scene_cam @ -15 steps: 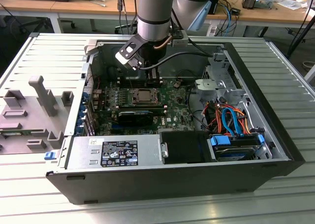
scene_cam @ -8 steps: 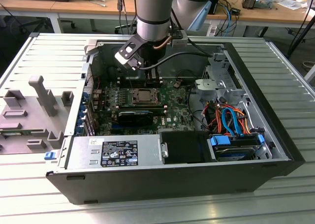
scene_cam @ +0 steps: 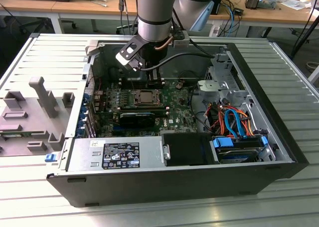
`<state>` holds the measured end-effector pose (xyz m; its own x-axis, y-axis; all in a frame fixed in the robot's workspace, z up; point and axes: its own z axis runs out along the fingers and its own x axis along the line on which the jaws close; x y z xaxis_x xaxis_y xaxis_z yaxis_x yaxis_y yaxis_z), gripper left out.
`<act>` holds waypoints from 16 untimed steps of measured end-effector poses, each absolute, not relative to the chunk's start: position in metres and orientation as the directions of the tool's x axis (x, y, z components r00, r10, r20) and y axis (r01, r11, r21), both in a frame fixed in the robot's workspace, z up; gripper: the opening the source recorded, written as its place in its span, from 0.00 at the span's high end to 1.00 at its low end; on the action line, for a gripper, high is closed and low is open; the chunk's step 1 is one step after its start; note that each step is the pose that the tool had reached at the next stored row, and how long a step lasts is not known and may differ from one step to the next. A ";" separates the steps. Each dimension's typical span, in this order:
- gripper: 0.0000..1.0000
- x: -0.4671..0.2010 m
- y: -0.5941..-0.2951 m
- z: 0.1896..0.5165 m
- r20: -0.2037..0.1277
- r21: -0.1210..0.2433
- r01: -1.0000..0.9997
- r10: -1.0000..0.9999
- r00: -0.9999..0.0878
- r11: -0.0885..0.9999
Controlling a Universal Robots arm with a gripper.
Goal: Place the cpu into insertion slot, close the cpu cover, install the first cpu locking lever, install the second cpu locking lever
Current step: 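Close the cpu cover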
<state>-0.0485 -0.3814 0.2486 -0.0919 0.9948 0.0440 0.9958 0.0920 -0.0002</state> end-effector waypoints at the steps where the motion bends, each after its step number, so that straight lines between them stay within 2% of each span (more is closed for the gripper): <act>1: 0.89 -0.049 -0.381 0.249 0.044 0.000 0.996 0.995 -0.092 0.092; 16: 0.89 -0.052 -0.381 0.249 0.044 0.000 0.996 0.995 -0.092 0.092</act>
